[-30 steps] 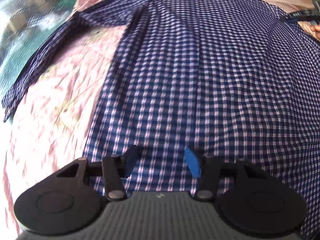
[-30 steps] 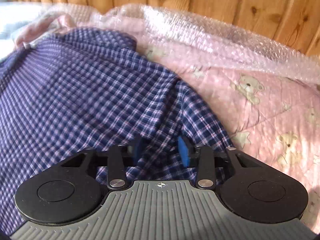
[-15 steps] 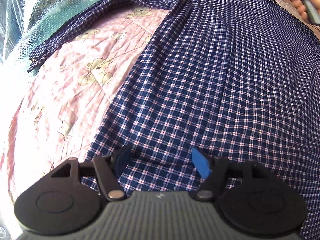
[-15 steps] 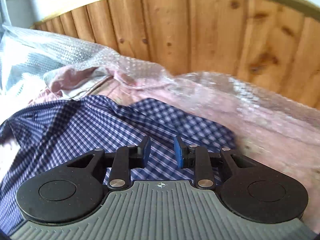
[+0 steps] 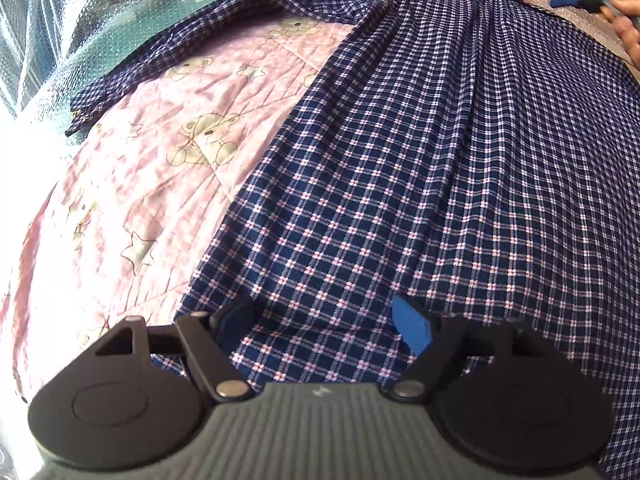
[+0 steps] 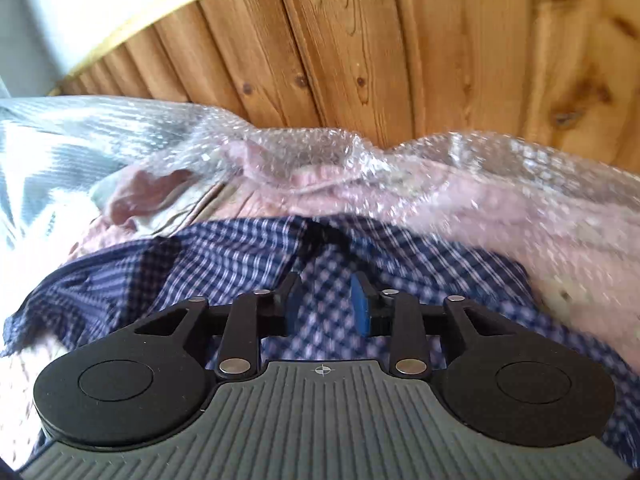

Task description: Fold clothes

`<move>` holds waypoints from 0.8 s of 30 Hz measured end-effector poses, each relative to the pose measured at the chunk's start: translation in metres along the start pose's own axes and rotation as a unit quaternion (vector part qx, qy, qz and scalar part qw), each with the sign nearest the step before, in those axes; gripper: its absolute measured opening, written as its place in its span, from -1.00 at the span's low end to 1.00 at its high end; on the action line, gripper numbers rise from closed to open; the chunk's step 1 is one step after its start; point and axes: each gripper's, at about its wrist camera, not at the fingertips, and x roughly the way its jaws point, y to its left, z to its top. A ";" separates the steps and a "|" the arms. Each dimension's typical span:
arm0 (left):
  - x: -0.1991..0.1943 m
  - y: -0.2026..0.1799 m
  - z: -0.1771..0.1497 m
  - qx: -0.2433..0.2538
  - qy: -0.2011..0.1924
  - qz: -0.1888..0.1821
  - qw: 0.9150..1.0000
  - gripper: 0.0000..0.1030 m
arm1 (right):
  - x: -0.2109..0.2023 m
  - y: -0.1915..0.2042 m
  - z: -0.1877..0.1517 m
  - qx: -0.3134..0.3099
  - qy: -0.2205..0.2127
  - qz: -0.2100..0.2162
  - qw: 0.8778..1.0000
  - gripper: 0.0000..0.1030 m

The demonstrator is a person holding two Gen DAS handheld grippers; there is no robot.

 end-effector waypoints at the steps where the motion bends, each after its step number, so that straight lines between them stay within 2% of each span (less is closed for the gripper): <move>1: 0.000 0.001 0.001 0.008 0.001 -0.003 1.000 0.58 | -0.025 -0.008 -0.024 -0.006 -0.005 -0.014 1.000 -0.27; 3: 0.002 0.002 0.003 0.024 0.003 -0.008 1.000 0.61 | -0.060 -0.029 -0.071 -0.018 -0.001 -0.077 0.997 -0.27; 5: 0.003 0.002 0.005 0.039 0.006 -0.011 0.999 0.63 | -0.080 -0.070 -0.117 0.001 0.024 -0.148 0.989 -0.28; 7: 0.005 0.002 0.009 0.060 0.010 -0.012 0.998 0.64 | -0.102 -0.113 -0.155 0.009 0.023 -0.182 0.983 -0.14; 8: 0.006 0.001 0.011 0.072 0.013 -0.012 0.997 0.64 | -0.113 -0.128 -0.165 0.011 0.022 -0.193 0.981 -0.11; 11: 0.007 -0.004 0.017 0.114 0.019 -0.009 0.993 0.62 | -0.133 -0.149 -0.168 -0.002 0.041 -0.251 0.967 -0.09; 12: 0.006 -0.007 0.019 0.129 0.019 -0.006 0.991 0.49 | -0.138 -0.155 -0.168 -0.008 0.048 -0.267 0.962 -0.13; 13: 0.003 -0.010 0.021 0.142 0.016 -0.004 0.990 0.29 | -0.142 -0.154 -0.166 -0.006 0.044 -0.262 0.964 -0.15; 15: -0.004 -0.016 0.029 0.159 0.001 0.000 0.987 0.21 | -0.151 -0.147 -0.158 0.004 0.023 -0.230 0.973 -0.18; 16: -0.008 -0.018 0.033 0.162 -0.006 0.000 0.987 0.23 | -0.155 -0.143 -0.154 0.009 0.012 -0.214 0.977 -0.09; 17: -0.009 -0.019 0.038 0.156 -0.011 -0.001 0.988 0.23 | -0.160 -0.139 -0.150 0.014 0.002 -0.198 0.980 0.19; 18: -0.009 -0.019 0.043 0.150 -0.013 -0.001 0.989 0.23 | -0.159 -0.141 -0.149 0.018 0.000 -0.193 0.981 0.38; 19: -0.007 -0.019 0.046 0.145 -0.013 0.000 0.989 0.23 | -0.156 -0.145 -0.148 0.020 0.002 -0.194 0.981 0.40; 22: 0.000 -0.020 0.051 0.144 -0.009 0.005 0.990 0.23 | -0.145 -0.159 -0.146 0.026 0.008 -0.198 0.980 0.39; 23: 0.001 -0.022 0.050 0.146 -0.007 0.008 0.989 0.23 | -0.142 -0.163 -0.145 0.028 0.010 -0.199 0.980 0.17; 24: 0.000 -0.023 0.049 0.147 -0.006 0.010 0.989 0.23 | -0.138 -0.168 -0.144 0.030 0.012 -0.200 0.979 -0.13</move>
